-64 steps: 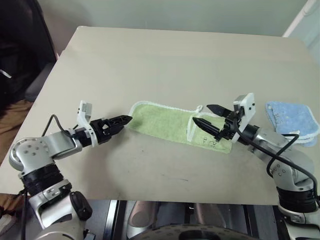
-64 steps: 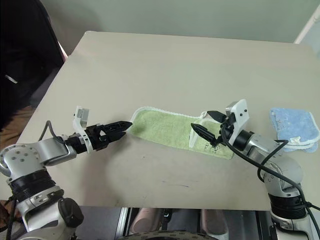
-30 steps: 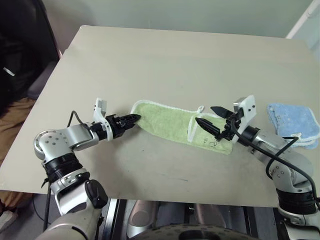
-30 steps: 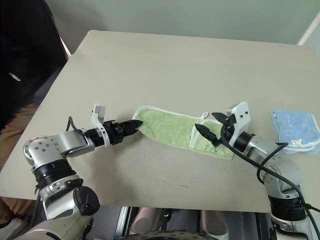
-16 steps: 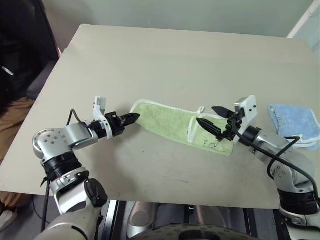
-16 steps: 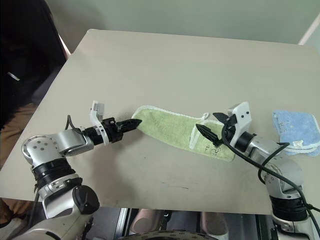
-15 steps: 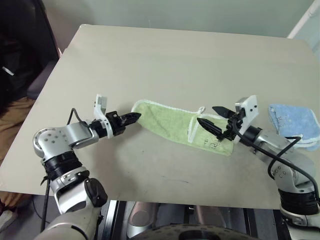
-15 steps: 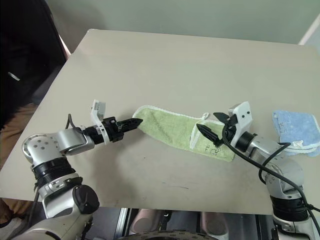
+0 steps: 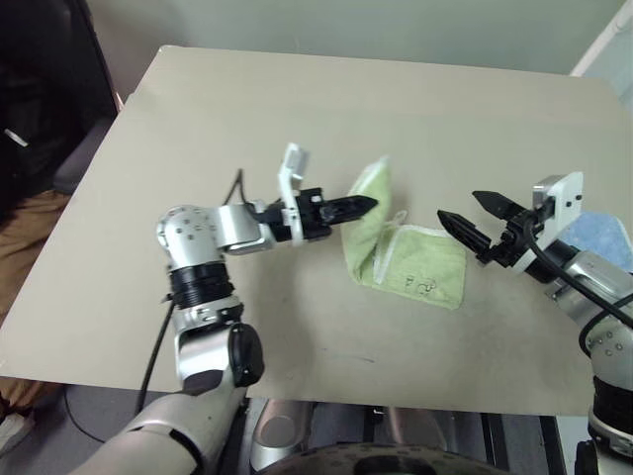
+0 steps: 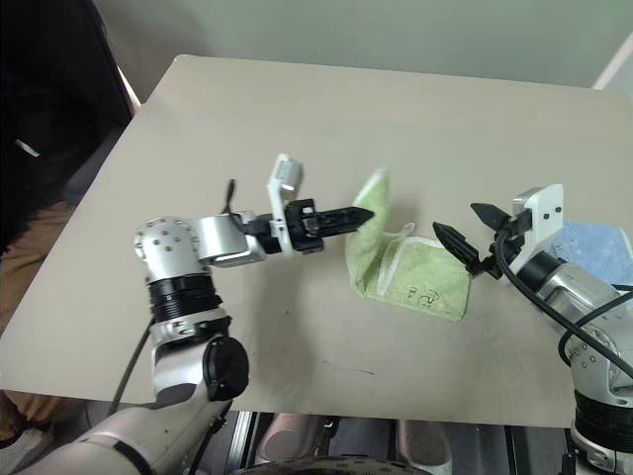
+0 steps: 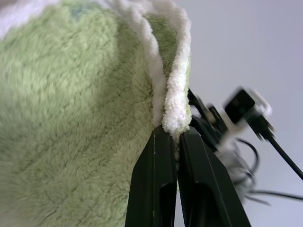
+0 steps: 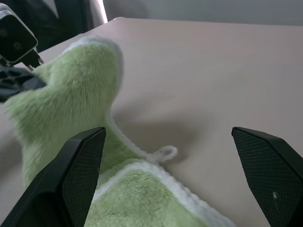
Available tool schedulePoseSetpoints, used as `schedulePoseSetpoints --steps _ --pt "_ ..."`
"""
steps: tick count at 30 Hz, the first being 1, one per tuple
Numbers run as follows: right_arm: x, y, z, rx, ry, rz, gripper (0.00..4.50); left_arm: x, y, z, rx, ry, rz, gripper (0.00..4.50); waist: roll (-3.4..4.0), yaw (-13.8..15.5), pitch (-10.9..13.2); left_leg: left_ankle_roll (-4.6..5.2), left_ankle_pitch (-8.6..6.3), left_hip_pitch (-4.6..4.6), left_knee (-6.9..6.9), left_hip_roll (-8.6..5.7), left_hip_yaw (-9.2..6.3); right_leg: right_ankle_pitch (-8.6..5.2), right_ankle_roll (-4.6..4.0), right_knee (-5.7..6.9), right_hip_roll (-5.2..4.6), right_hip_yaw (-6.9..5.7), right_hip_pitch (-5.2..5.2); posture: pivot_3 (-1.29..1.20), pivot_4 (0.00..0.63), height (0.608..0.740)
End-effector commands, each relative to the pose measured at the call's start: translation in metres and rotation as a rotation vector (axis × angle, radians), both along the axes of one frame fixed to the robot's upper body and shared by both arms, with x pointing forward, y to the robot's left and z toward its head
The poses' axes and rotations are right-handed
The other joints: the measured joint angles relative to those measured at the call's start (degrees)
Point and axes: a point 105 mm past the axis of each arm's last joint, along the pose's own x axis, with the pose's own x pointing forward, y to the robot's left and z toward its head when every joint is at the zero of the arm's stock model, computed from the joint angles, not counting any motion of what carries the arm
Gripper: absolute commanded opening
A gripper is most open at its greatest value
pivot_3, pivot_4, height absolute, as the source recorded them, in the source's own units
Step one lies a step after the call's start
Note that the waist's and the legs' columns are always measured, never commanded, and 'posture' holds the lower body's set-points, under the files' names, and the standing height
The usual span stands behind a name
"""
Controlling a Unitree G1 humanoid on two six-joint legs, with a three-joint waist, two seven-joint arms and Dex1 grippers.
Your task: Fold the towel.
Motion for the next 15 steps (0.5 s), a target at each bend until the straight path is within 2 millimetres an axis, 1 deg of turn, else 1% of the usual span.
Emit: schedulePoseSetpoints --steps 1,3,7,11,15 --pt "-0.007 -0.005 0.016 -0.011 -0.062 -0.029 4.5 -0.008 -0.02 -0.009 0.02 0.026 -0.079 0.05 -0.01 -0.06 0.0 0.0 0.0 0.02 0.0 0.02 0.03 0.05 0.09 0.0 0.01 0.0 0.0 0.0 0.15 0.74" --pt "-0.009 -0.007 0.016 -0.011 -0.064 -0.043 4.5 -0.01 -0.029 -0.02 0.046 0.063 -0.104 0.05 0.0 -0.09 0.01 0.04 0.03 0.03 0.0 0.02 0.03 -0.06 0.38 0.02 0.01 0.01 0.01 0.0 0.15 0.74" --pt "-0.012 -0.01 0.017 -0.011 -0.072 -0.083 4.5 -0.014 -0.046 -0.032 0.058 0.095 -0.132 0.05 -0.01 -0.14 0.01 0.16 0.12 0.02 0.01 0.0 0.1 -0.22 0.65 0.0 -0.02 0.06 0.01 0.0 0.15 0.74" --pt "-0.016 -0.011 0.015 -0.025 -0.069 -0.099 4.5 -0.016 -0.055 -0.028 0.021 0.091 -0.172 0.05 -0.02 -0.13 0.02 0.28 0.21 0.02 0.05 -0.04 0.12 -0.21 0.69 -0.02 -0.04 0.12 0.06 0.0 0.15 0.74" --pt "-0.017 -0.013 0.015 -0.033 -0.067 -0.113 4.5 -0.019 -0.063 -0.032 0.048 0.071 -0.199 0.05 -0.02 -0.14 0.02 0.37 0.24 0.03 0.06 -0.06 0.12 -0.13 0.77 -0.03 -0.05 0.15 0.08 0.0 0.15 0.74"
